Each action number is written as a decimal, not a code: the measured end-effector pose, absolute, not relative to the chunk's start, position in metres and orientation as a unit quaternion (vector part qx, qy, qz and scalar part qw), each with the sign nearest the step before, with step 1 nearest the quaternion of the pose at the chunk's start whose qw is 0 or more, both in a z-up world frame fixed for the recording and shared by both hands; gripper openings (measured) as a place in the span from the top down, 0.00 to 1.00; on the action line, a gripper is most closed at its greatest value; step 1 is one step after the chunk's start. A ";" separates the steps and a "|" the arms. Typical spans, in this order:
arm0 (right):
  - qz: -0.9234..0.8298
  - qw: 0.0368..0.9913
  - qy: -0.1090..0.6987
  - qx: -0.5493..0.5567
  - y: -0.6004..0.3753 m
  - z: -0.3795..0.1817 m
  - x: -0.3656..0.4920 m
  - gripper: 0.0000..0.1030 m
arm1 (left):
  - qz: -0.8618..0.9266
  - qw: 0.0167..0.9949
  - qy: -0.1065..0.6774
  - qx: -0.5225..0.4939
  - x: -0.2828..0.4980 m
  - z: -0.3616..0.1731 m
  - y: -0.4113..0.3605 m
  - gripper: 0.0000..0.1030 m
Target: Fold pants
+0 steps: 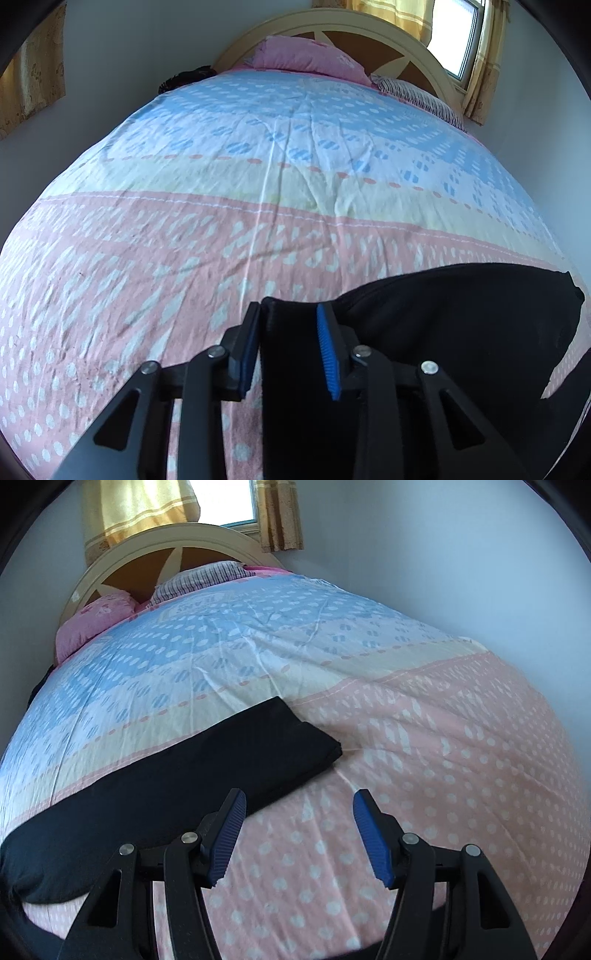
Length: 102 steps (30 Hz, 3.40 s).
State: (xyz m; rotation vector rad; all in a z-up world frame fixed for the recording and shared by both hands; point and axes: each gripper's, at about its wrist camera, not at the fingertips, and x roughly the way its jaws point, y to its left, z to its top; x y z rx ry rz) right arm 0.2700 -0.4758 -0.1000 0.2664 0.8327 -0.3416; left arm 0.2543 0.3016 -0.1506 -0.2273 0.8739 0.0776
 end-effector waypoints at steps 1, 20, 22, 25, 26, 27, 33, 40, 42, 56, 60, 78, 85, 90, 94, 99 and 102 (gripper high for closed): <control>-0.168 0.888 0.405 0.139 -0.485 -0.104 0.277 0.40 | 0.037 0.899 0.422 -0.110 0.254 -0.151 0.302 0.69; -0.082 0.860 0.469 0.186 -0.523 -0.143 0.412 0.35 | 0.050 0.901 0.426 -0.071 0.260 -0.154 0.289 0.69; -0.072 0.861 0.471 0.179 -0.518 -0.145 0.412 0.35 | 0.052 0.901 0.426 -0.069 0.261 -0.154 0.289 0.69; -0.051 0.861 0.478 0.164 -0.509 -0.146 0.414 0.57 | 0.055 0.901 0.426 -0.063 0.262 -0.155 0.288 0.68; -0.054 0.862 0.481 0.147 -0.505 -0.145 0.415 0.80 | 0.057 0.901 0.427 -0.058 0.263 -0.155 0.286 0.68; -0.046 0.861 0.485 0.147 -0.503 -0.146 0.415 0.90 | 0.060 0.900 0.429 -0.051 0.264 -0.155 0.285 0.68; -0.063 0.882 0.450 0.123 -0.496 -0.120 0.389 0.91 | 0.059 0.898 0.435 -0.014 0.268 -0.152 0.278 0.72; -0.044 0.914 0.388 0.110 -0.495 -0.074 0.333 0.91 | 0.034 0.913 0.407 -0.008 0.248 -0.131 0.274 0.86; -0.038 0.920 0.375 0.107 -0.494 -0.066 0.317 0.91 | 0.028 0.920 0.389 -0.028 0.237 -0.122 0.280 0.86; -0.051 0.933 0.340 0.106 -0.511 -0.066 0.191 0.91 | -0.055 0.946 0.303 -0.098 0.137 -0.094 0.293 0.86; -0.056 0.928 0.352 0.111 -0.518 -0.086 0.160 0.91 | -0.065 0.944 0.306 -0.103 0.115 -0.109 0.294 0.86; 0.001 0.943 0.329 -0.055 -0.395 -0.035 0.095 0.40 | -0.074 0.942 0.314 -0.095 0.082 -0.137 0.288 0.86; 0.168 0.891 0.375 -0.193 -0.221 -0.092 0.111 0.40 | -0.071 0.943 0.313 -0.090 0.079 -0.138 0.286 0.86; 0.239 0.864 0.383 -0.224 -0.148 -0.125 0.116 0.41 | -0.073 0.942 0.314 -0.097 0.080 -0.141 0.287 0.86; 0.258 0.852 0.379 -0.253 -0.119 -0.139 0.114 0.44 | -0.077 0.940 0.316 -0.105 0.080 -0.142 0.289 0.86; 0.248 0.849 0.390 -0.256 -0.110 -0.150 0.129 0.71 | -0.080 0.938 0.318 -0.111 0.081 -0.144 0.291 0.86; 0.246 0.854 0.383 -0.254 -0.106 -0.144 0.132 0.94 | -0.078 0.939 0.318 -0.104 0.081 -0.143 0.290 0.86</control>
